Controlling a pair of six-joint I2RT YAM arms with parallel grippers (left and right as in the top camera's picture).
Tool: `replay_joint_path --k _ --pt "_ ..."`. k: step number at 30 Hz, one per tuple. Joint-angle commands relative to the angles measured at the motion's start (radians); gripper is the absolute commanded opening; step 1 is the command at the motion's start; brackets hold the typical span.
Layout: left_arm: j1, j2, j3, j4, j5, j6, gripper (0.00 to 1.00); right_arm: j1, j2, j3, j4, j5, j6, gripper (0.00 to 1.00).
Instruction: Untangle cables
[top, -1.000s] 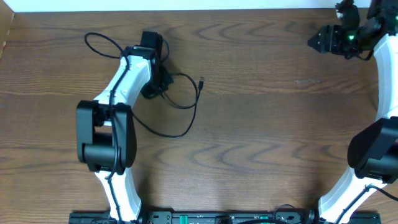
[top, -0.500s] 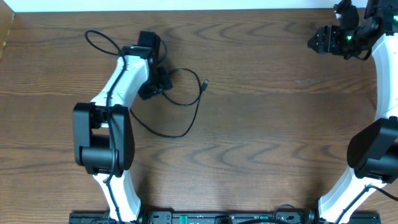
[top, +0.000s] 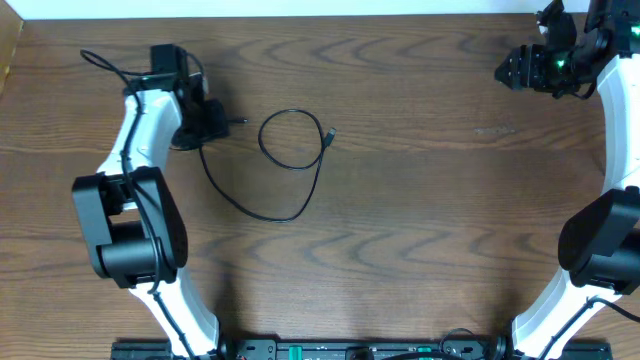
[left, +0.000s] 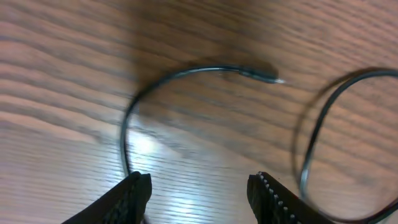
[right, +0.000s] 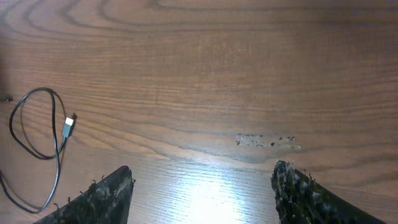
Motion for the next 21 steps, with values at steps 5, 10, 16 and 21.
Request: replay_joint_path --k 5,10,16,21 --pt "0.037 0.036 0.008 0.028 0.018 0.123 0.51 0.0 -0.007 -0.009 -0.008 0.002 -0.003 0.68" --pt "0.057 0.055 0.008 0.061 0.005 0.128 0.51 0.0 -0.007 -0.009 -0.016 0.002 -0.003 0.69" --pt "0.058 0.101 0.008 0.064 -0.014 0.15 0.49 0.0 -0.007 -0.009 -0.015 0.002 -0.003 0.69" --pt "0.056 0.119 0.008 0.064 -0.014 0.145 0.43 -0.001 -0.007 -0.009 -0.016 0.002 -0.003 0.69"
